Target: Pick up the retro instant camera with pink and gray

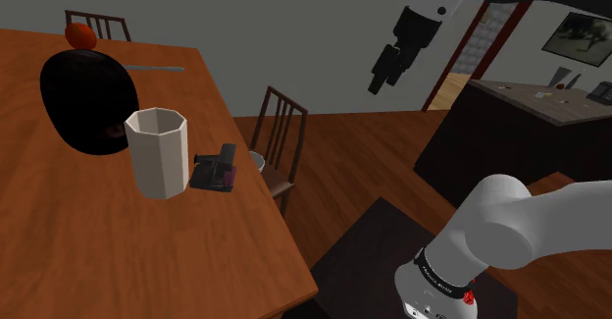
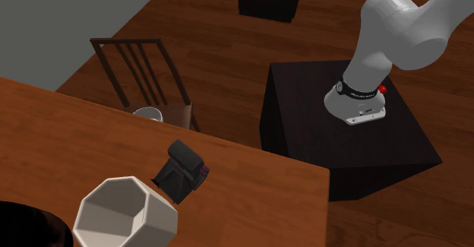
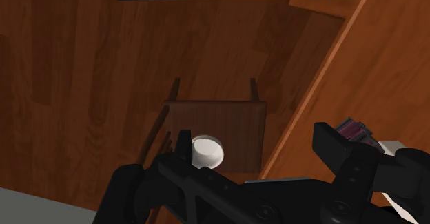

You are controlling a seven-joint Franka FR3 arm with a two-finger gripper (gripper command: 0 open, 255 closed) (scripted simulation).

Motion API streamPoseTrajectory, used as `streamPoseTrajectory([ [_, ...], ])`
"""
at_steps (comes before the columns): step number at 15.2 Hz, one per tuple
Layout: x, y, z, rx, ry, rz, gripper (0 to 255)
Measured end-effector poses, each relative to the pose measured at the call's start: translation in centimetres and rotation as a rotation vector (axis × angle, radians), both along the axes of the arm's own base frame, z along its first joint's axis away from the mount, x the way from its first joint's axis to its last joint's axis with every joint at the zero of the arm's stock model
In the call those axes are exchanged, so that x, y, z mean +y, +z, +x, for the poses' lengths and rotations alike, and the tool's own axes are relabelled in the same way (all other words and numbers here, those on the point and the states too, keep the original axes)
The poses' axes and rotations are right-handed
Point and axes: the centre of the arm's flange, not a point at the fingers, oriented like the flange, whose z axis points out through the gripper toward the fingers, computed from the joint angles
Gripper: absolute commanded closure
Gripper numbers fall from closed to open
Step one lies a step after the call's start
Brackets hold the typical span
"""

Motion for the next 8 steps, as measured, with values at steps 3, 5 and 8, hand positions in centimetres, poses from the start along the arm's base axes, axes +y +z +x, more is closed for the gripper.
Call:
streamPoseTrajectory([
  [3, 1.1, -1.0, 0.5, -0.003, -0.011, 0.01, 0],
  [5, 2.2, -2.4, 1.3, -0.009, -0.029, 0.025, 0],
  [8, 5.0, -4.9, 2.7, -0.017, -0.058, 0.049, 0],
])
